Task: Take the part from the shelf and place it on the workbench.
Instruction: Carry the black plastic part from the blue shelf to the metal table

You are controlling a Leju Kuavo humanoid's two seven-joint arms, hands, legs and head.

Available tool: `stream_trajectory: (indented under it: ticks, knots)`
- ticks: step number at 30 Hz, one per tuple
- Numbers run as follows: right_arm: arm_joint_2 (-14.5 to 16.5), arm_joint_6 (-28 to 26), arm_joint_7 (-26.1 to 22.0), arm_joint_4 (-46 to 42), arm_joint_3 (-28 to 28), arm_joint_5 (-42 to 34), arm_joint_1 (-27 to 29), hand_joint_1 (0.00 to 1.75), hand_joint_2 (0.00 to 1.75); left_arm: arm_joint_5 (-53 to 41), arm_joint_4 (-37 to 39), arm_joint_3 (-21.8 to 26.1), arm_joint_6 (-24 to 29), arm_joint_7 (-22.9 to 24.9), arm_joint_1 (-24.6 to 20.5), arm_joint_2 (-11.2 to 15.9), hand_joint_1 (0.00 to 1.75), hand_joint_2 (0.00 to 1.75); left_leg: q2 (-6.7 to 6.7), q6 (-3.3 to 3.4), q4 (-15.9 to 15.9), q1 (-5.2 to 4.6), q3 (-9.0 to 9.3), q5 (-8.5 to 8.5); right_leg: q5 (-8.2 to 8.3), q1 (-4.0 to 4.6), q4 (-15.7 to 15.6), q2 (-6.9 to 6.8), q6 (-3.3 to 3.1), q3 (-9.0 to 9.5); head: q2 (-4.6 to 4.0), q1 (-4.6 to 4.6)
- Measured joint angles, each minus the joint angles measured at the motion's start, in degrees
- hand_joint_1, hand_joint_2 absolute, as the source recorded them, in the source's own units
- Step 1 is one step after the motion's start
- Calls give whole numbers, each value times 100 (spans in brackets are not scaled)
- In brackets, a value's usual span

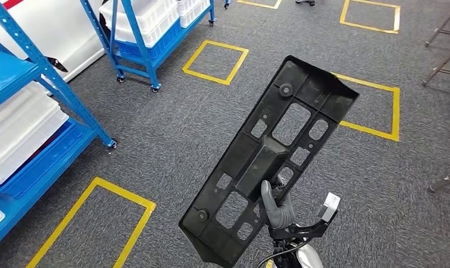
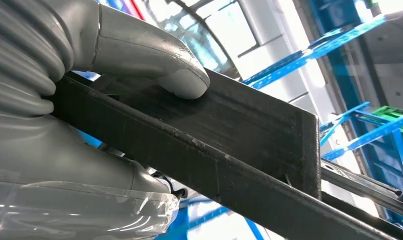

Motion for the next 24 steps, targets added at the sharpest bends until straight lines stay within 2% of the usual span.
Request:
stream_trajectory:
  ticks: [1, 2, 3, 5, 6, 7, 9, 10, 11, 12, 13, 14, 15, 17, 18, 20, 21, 22, 24]
  knots:
    - [-2, 3, 3, -1, 7, 26, -10, 175, 175, 12, 1, 2, 3, -67, 8, -20, 0, 175, -147, 29, -340, -5, 147, 134, 11, -9, 3, 66, 17, -9, 0, 2]
    - [-4, 0, 8, -2, 18, 53, -23, 175, 175, 21, 2, 4, 4, -140, 7, -37, 0, 175, -261, 50, -560, -15, 239, 187, 30, -28, 4, 124, 47, -34, 0, 2]
    - [-7, -17, 14, -2, 28, 82, -36, 175, 175, 27, 2, 5, -2, -213, -6, -61, 0, 175, -317, 63, -643, -27, 267, 174, 57, -51, -4, 181, 88, -65, 0, 2]
    - [-16, -84, 46, -3, 44, 146, -52, 175, 175, 37, 2, 9, -32, -329, -46, -108, 0, 175, -215, 100, -756, -34, 302, 214, 110, -74, -32, 273, 173, -108, 0, 1]
    - [-24, -126, 64, -3, 49, 174, -55, 175, 175, 43, 2, 13, -56, -373, -66, -132, 0, 175, -150, 123, -827, -29, 326, 256, 94, -66, -18, 207, 198, -124, 0, 4]
    - [-32, -162, 81, -4, 58, 198, -64, 175, 175, 52, 2, 21, -80, -399, -79, -155, 0, 175, -75, 153, -902, -22, 353, 301, 14, -51, 76, 75, 216, -170, 0, 8]
    - [-47, -208, 98, -4, 97, 232, -99, 175, 175, 79, 2, 49, -124, -396, -84, -197, 0, 175, 95, 187, -981, -30, 374, 350, -334, -35, 628, -262, 246, -424, 0, 10]
    - [-53, -222, 101, -4, 123, 245, -114, 175, 175, 90, 3, 62, -139, -362, -78, -215, 0, 175, 187, 198, -980, -35, 370, 351, -517, -43, 998, -347, 272, -593, 0, 11]
    - [-59, -238, 107, -2, 148, 251, -122, 175, 175, 98, 3, 74, -149, -308, -68, -229, 0, 175, 279, 196, -974, -37, 365, 346, -625, -58, 1297, -387, 300, -724, 0, 10]
    - [-67, -254, 114, 0, 167, 250, -125, 175, 175, 98, 4, 83, -155, -244, -60, -244, 0, 175, 365, 191, -964, -33, 363, 336, -628, -77, 1418, -410, 328, -766, 0, 11]
    - [-74, -269, 127, 2, 180, 243, -130, 175, 175, 98, 4, 91, -158, -179, -52, -263, 0, 175, 443, 177, -948, -26, 362, 320, -528, -99, 1319, -441, 356, -694, 0, 11]
    - [-82, -282, 147, 4, 190, 233, -140, 175, 175, 97, 4, 98, -161, -114, -44, -280, 0, 175, 513, 155, -920, -15, 363, 294, -356, -119, 1016, -501, 379, -515, 0, 11]
    - [-89, -291, 167, 5, 199, 216, -158, 175, 175, 96, 4, 104, -162, -54, -37, -297, 0, 175, 573, 123, -877, -11, 361, 259, -217, -127, 628, -629, 395, -299, 0, 13]
    - [-96, -313, 194, 13, 230, 180, -200, 175, 175, 95, 4, 121, -164, 37, -29, -314, 0, 175, 673, 51, -770, -27, 345, 174, -76, -107, 81, -811, 349, -9, 0, 13]
    - [-99, -328, 197, 20, 247, 161, -215, 175, 175, 94, 4, 132, -164, 71, -28, -317, 0, 175, 716, 20, -738, -39, 340, 145, -93, -85, 4, -841, 308, 21, 0, 11]
    - [-108, -350, 197, 43, 267, 138, -224, 175, 175, 93, 4, 152, -163, 106, -29, -319, 0, 175, 804, -31, -724, -36, 351, 110, -91, -66, 6, -720, 224, 3, 0, 5]
    - [-113, -355, 193, 55, 273, 127, -226, 175, 175, 93, 4, 164, -158, 107, -32, -319, 0, 175, 770, -61, -689, -23, 347, 60, -83, -68, -2, -661, 194, 0, 0, 6]
    - [-116, -355, 189, 66, 281, 114, -232, 175, 175, 93, 4, 178, -152, 93, -33, -319, 0, 175, 672, -85, -567, -6, 305, -42, -72, -75, -11, -603, 162, -2, 0, 5]
    - [-119, -349, 175, 84, 316, 70, -250, 175, 175, 95, 4, 207, -136, 29, -27, -316, 0, 175, 379, -114, 30, 18, 49, -394, -58, -81, -19, -494, 117, -6, 0, 5]
